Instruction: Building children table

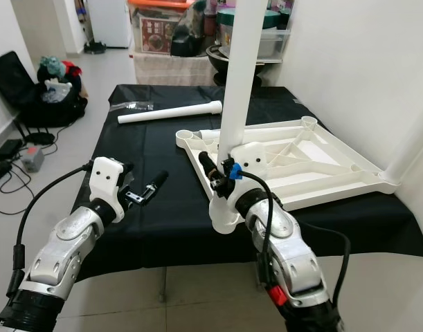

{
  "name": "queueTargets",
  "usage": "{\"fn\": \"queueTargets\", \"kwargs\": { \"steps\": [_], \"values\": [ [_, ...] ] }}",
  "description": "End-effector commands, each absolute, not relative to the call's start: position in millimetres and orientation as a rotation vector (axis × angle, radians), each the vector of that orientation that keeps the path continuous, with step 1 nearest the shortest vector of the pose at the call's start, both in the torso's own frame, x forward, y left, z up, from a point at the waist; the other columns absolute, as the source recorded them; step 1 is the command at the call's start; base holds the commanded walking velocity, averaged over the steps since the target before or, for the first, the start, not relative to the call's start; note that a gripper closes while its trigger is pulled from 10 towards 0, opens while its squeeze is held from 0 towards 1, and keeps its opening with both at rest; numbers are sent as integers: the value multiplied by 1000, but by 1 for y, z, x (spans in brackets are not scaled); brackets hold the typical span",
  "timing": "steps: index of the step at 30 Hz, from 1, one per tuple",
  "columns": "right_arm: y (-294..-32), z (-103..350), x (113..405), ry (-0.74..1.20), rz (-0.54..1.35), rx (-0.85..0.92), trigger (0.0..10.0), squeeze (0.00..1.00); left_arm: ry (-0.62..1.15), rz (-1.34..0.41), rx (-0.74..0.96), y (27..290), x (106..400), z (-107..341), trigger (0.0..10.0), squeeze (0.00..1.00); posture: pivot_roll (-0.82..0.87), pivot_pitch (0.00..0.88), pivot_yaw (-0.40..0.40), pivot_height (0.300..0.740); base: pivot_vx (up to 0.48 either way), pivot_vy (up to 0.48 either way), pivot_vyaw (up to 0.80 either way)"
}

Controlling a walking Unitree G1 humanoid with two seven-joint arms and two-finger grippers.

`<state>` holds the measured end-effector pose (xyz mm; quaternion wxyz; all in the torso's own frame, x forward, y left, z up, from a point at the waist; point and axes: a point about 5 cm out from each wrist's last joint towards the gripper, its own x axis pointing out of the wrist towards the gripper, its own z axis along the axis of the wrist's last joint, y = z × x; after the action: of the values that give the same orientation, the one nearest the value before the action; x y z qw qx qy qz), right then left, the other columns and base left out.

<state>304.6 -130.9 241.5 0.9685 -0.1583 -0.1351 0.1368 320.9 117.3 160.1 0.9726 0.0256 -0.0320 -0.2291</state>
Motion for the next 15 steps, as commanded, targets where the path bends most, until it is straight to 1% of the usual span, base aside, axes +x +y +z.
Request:
{"fn": "queueTargets", "kwargs": {
  "steps": [1,2,3,4,5,6,7,8,9,12,14,15],
  "values": [
    [-109,290,306,-512,319,-518,10000,0,-59,-480,57,114,322,158,10000,0,-32,0,17,740,0,0,0],
    [-89,338,302,-707,379,-667,10000,0,-57,-499,68,111,324,157,10000,0,-32,0,17,740,0,0,0],
    [-89,338,302,-707,379,-667,10000,0,-57,-499,68,111,324,157,10000,0,-32,0,17,740,0,0,0],
    [-76,369,294,-830,412,-755,10000,0,-56,-513,76,109,325,157,10000,0,-32,0,17,740,0,0,0],
    [-76,369,294,-830,412,-755,10000,0,-56,-513,76,109,325,157,10000,0,-32,0,17,740,0,0,0],
    [-67,393,286,-924,437,-819,10000,0,-60,-518,78,107,326,159,10000,0,-25,0,11,740,0,0,0],
    [-67,393,286,-924,437,-819,10000,0,-60,-518,78,107,326,159,10000,0,-25,0,11,740,0,0,0],
    [-63,408,281,-980,451,-882,10000,0,-66,-515,77,107,328,161,10000,0,-14,0,-9,740,0,0,0],
    [-61,415,280,-1015,450,-945,10000,0,-66,-503,75,110,329,162,10000,0,-20,0,11,740,0,0,0],
    [-60,420,279,-1040,442,-979,10000,0,-65,-494,74,113,329,162,10000,0,-22,0,16,740,0,0,0],
    [-69,429,284,-1047,372,-1009,10000,0,-49,-490,81,117,324,157,10000,0,-4,0,-2,740,0,0,0],
    [-69,429,284,-1047,372,-1009,10000,0,-49,-490,81,117,324,157,10000,0,-4,0,-2,740,0,0,0]
  ]
}}
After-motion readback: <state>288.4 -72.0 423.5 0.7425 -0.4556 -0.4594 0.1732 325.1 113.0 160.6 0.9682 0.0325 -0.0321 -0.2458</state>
